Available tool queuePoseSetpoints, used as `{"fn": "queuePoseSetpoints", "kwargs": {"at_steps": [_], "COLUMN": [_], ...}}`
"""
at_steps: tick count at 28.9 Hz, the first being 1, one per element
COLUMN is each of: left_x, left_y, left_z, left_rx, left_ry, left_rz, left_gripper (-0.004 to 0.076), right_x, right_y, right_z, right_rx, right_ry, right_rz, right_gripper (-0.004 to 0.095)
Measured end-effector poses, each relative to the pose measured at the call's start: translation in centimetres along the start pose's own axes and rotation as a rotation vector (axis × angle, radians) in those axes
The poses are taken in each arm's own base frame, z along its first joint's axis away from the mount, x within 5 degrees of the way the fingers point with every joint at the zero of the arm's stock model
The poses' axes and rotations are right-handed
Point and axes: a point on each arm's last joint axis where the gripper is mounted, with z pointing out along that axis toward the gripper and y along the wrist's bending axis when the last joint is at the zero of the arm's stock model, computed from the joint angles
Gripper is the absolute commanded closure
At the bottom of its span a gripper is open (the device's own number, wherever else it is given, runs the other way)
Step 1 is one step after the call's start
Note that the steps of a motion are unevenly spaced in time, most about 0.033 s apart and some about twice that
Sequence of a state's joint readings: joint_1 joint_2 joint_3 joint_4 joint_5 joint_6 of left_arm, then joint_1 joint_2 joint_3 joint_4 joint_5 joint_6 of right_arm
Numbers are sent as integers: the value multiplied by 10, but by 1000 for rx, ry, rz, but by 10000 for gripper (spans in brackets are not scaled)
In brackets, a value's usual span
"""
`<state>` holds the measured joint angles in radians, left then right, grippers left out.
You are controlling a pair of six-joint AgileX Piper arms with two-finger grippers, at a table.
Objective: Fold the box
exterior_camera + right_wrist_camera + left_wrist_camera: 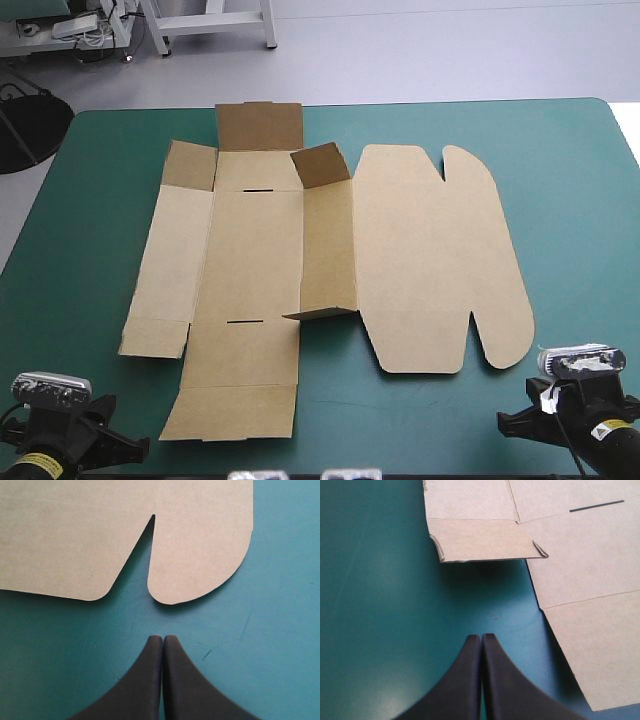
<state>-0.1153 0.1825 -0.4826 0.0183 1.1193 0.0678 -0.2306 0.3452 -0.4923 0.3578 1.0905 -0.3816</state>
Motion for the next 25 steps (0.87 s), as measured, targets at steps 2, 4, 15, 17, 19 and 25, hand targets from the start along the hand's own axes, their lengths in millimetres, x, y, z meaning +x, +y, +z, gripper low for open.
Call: {"fn": "queuePoseSetpoints", "kwargs": {"at_steps": [2, 4, 15, 17, 19, 25], "left_x": [0, 0, 0, 0, -1, -32], "left_y": [0, 0, -1, -2, -2, 0], "left_z": [0, 0, 0, 0, -1, -26], "left_rx": [0, 0, 16, 23, 26, 28], "left_ry": [0, 0, -1, -2, -7, -76], "left_rz": [0, 0, -3, -4, -5, -9], "left_gripper": [732, 732, 732, 732, 732, 732], "right_x": [0, 0, 0, 0, 0, 0], "right_y": [0, 0, 0, 0, 0, 0], "right_z": [0, 0, 0, 0, 0, 0], "right_rx": [0, 1, 1, 1, 1, 1], "right_ry": [0, 0, 0, 0, 0, 0], "right_rz": [0, 0, 0, 0, 0, 0], "right_gripper": [921, 921, 921, 921, 921, 921]}}
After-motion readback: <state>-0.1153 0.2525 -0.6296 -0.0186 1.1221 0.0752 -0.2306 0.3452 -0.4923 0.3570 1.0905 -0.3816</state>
